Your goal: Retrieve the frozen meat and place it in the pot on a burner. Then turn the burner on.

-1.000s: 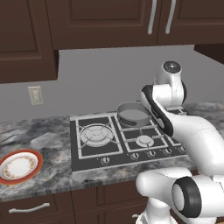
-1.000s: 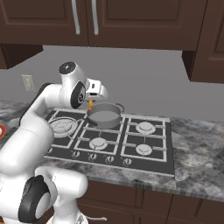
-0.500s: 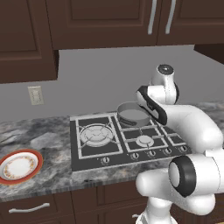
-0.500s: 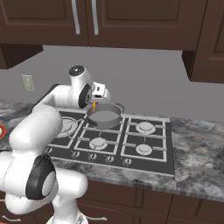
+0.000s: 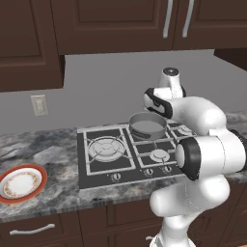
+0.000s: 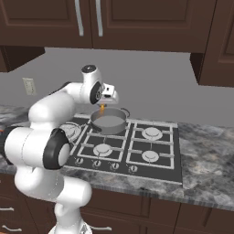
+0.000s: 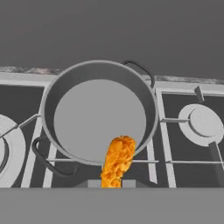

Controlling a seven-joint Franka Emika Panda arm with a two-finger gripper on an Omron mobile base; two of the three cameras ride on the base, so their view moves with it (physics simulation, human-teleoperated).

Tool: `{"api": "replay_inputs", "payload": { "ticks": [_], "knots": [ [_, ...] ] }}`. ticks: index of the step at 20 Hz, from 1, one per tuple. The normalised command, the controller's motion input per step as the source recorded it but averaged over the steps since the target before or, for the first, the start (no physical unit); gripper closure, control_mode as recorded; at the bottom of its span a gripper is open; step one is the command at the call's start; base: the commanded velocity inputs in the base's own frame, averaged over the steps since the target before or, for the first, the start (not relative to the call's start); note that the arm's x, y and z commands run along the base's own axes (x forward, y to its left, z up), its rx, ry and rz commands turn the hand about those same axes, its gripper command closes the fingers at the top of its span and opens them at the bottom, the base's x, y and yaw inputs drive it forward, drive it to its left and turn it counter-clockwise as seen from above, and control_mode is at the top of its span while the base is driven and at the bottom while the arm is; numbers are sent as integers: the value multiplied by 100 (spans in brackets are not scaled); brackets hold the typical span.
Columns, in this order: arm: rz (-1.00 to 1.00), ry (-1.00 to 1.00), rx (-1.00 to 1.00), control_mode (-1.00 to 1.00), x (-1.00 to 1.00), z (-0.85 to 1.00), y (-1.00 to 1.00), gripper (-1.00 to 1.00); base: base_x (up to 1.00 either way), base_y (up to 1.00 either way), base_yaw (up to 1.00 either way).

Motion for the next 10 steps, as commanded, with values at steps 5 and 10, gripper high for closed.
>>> {"api": "replay_inputs", "payload": {
  "ticks": [5,10],
  "knots": [
    [0,1,0,-100,30,-35,0,100,0,0,0],
    [0,0,4,-100,11,-30,0,100,0,0,0]
  ]
}}
